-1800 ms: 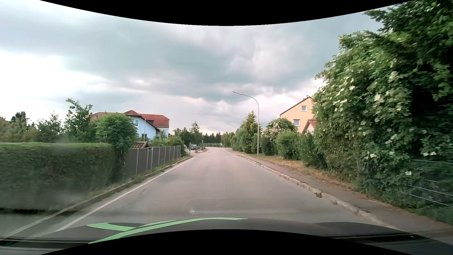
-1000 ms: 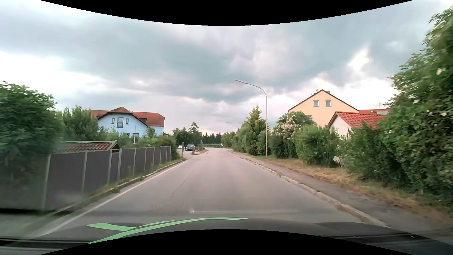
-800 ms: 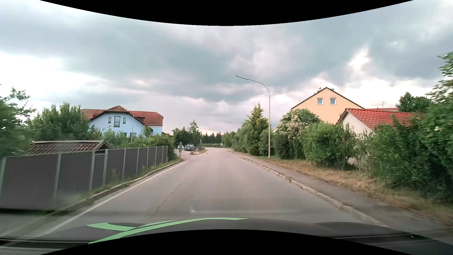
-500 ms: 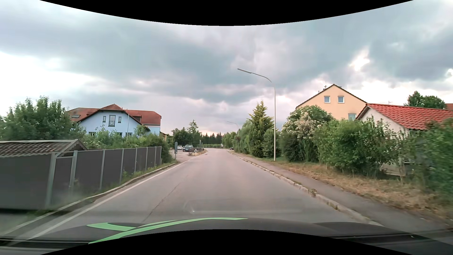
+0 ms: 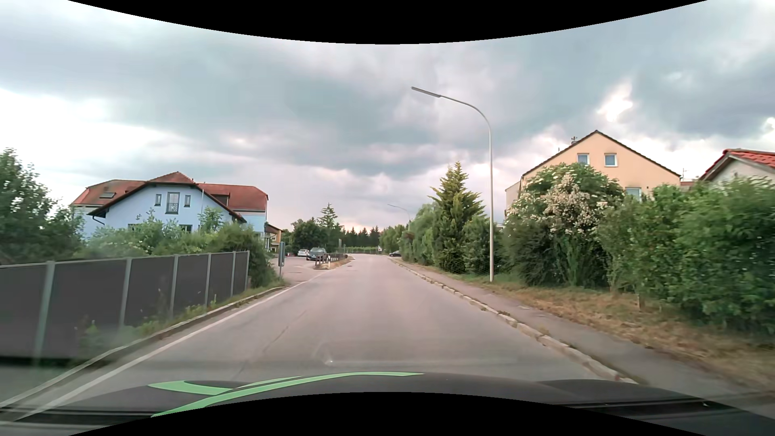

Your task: Follow the waypoints while adhering to traffic rules and regulations

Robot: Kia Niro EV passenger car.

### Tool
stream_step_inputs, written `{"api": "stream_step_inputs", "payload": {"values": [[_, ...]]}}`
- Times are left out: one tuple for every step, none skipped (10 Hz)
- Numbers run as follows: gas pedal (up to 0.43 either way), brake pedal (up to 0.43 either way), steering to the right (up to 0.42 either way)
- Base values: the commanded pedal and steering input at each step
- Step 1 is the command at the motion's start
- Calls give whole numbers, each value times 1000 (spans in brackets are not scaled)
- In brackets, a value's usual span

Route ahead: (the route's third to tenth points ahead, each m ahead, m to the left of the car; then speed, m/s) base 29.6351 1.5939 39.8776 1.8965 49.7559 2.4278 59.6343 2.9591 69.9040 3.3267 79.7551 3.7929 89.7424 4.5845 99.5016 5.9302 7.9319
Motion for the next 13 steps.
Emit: {"api": "stream_step_inputs", "payload": {"values": [[169,0,0],[169,0,0],[169,0,0],[150,0,0],[150,0,-1],[150,0,-2],[130,0,-3],[130,0,-3],[130,0,-3],[130,0,-4],[130,0,-4],[130,0,-3],[130,0,-3]]}}
